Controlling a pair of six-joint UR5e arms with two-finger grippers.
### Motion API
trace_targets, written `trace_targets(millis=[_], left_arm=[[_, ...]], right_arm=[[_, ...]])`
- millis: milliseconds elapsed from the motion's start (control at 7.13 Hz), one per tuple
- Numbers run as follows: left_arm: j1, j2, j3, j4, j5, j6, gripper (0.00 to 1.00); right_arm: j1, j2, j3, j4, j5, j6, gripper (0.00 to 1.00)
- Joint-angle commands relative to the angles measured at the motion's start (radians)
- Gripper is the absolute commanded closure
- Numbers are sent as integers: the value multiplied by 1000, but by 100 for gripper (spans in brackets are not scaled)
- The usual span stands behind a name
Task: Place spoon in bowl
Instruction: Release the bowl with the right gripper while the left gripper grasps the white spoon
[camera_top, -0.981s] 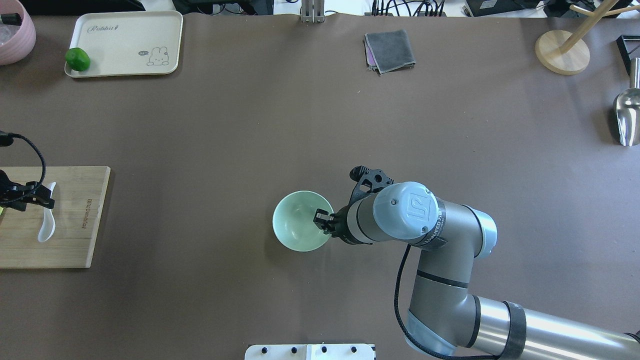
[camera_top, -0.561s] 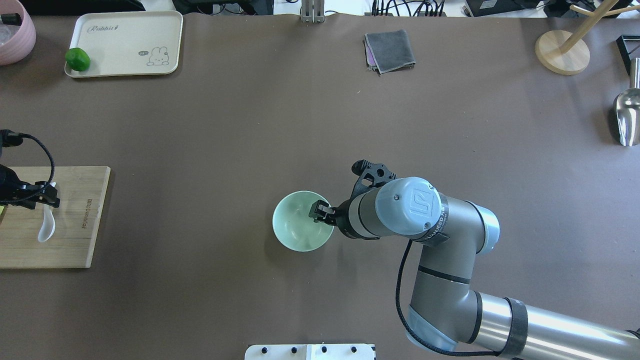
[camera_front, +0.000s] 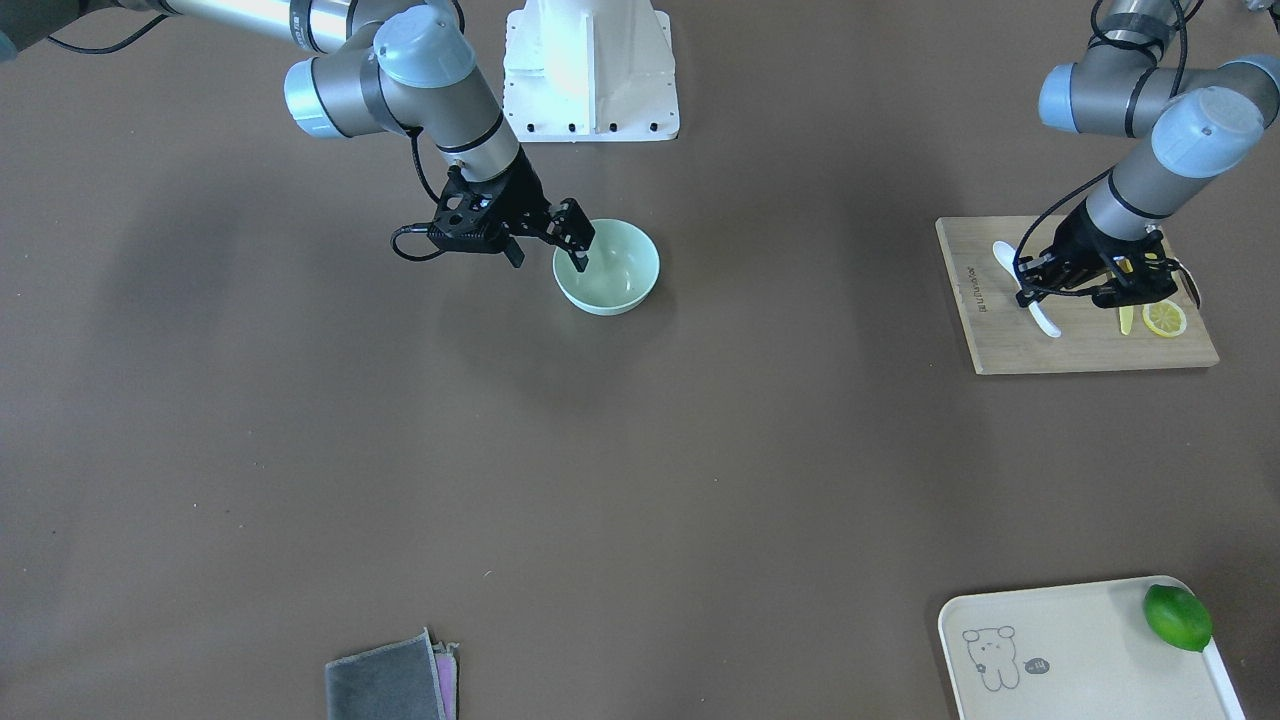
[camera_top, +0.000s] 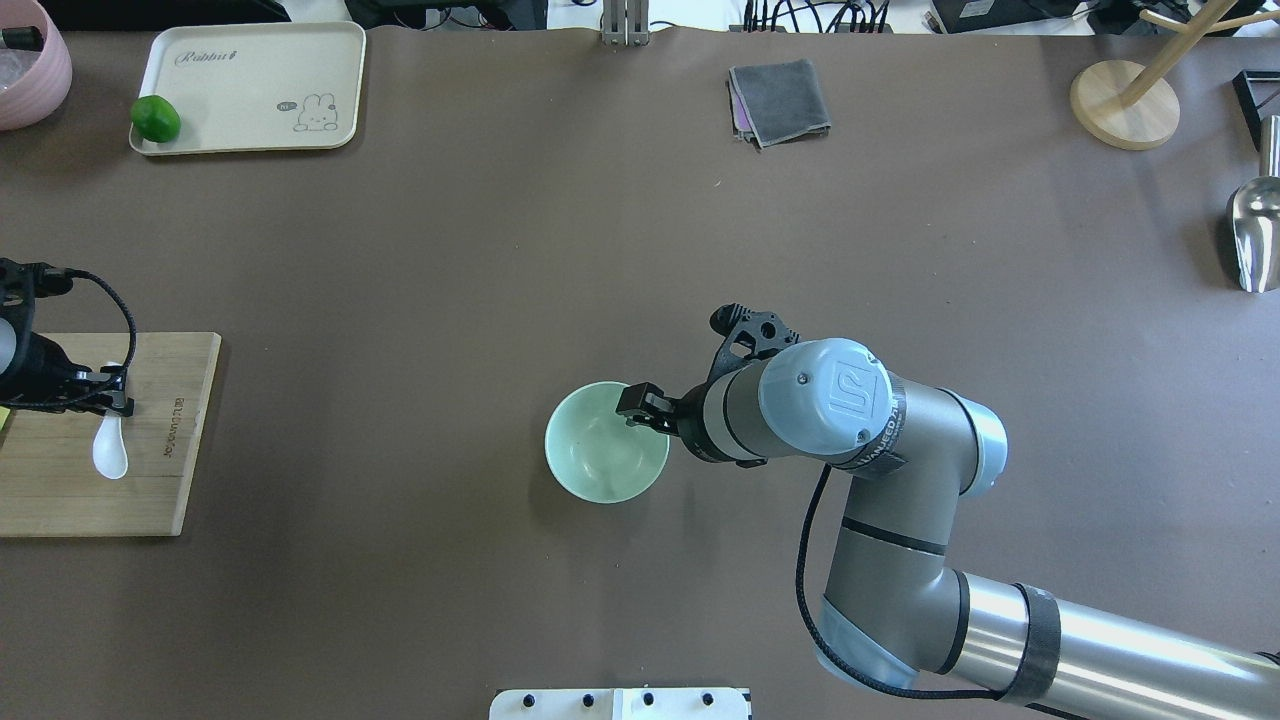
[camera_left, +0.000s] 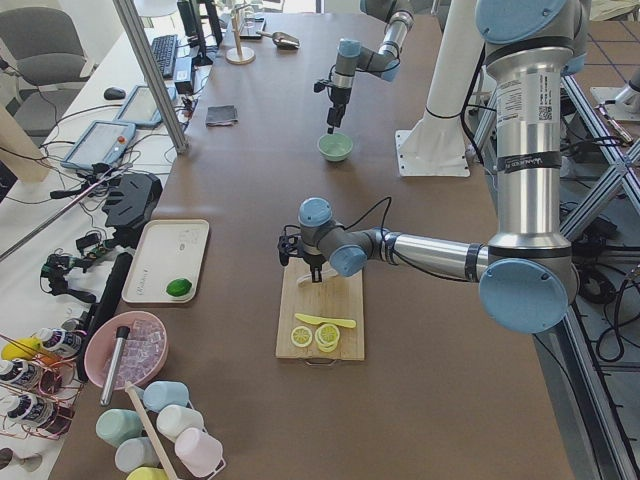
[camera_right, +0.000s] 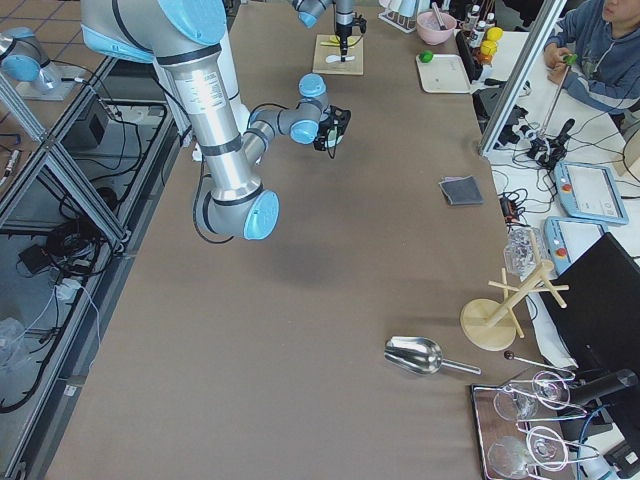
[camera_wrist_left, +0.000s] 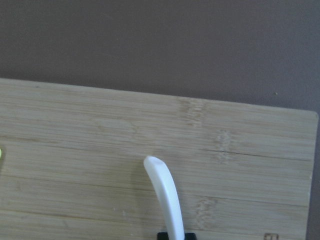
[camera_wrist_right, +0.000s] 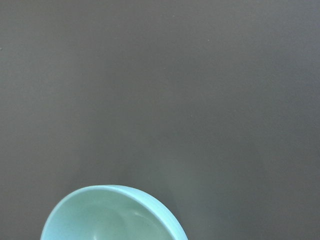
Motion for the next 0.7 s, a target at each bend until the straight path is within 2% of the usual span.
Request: trace_targets(millis=[0, 140, 280, 421, 561], left_arm=[[-1, -1, -62, 6, -9, -4, 100], [-1, -1, -123, 13, -16, -7, 100], [-1, -31, -176, 45, -76, -23, 100], [2, -124, -184, 71, -96, -104, 100], [9, -248, -179, 115, -96, -208, 100]], right_arm=[[13, 1, 4, 0, 6, 0, 0], [25, 1, 8, -1, 15, 0, 0], [59, -11, 23, -3, 44, -2, 0], [149, -43, 52, -19, 142, -12, 0], [266, -104, 95, -30, 278, -73, 0]])
